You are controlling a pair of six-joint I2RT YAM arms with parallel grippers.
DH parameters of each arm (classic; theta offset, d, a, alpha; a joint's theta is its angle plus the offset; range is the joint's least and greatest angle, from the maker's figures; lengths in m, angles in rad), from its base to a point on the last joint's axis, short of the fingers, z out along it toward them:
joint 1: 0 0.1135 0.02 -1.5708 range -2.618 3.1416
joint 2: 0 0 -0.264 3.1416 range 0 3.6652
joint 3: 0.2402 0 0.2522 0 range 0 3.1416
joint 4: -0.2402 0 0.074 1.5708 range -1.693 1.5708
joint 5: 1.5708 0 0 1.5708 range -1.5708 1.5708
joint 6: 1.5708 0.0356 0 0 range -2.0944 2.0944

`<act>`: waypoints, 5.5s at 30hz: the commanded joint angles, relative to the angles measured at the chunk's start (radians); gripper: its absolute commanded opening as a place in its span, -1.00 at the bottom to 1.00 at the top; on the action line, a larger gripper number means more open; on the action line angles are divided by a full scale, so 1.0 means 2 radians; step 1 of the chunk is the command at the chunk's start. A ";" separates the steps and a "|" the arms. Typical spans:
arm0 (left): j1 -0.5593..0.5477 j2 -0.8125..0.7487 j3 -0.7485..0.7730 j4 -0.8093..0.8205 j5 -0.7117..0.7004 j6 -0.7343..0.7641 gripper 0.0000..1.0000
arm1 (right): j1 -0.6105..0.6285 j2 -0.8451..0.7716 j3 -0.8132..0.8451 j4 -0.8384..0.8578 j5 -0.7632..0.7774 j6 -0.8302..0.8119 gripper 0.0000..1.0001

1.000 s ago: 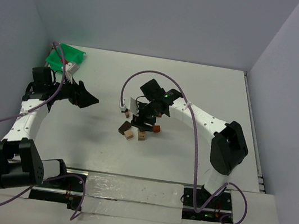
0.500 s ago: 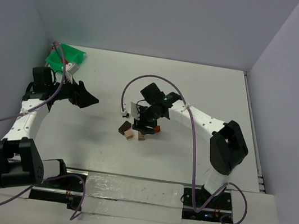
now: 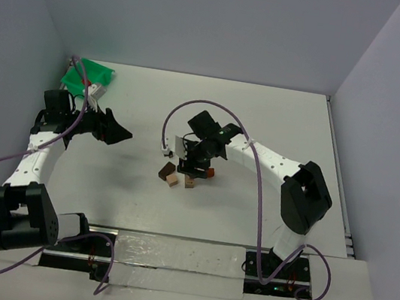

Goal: Build the wood block tower

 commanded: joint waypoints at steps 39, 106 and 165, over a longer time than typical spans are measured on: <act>0.004 0.005 0.017 0.005 0.008 0.009 0.98 | 0.021 0.009 0.000 0.024 0.018 -0.012 0.25; -0.192 0.225 0.223 -0.065 -0.200 0.125 0.48 | -0.189 -0.261 -0.096 0.069 -0.034 0.239 0.99; -0.285 0.342 0.238 -0.054 -0.281 0.173 -0.22 | -0.264 -0.338 -0.203 0.086 -0.052 0.250 0.99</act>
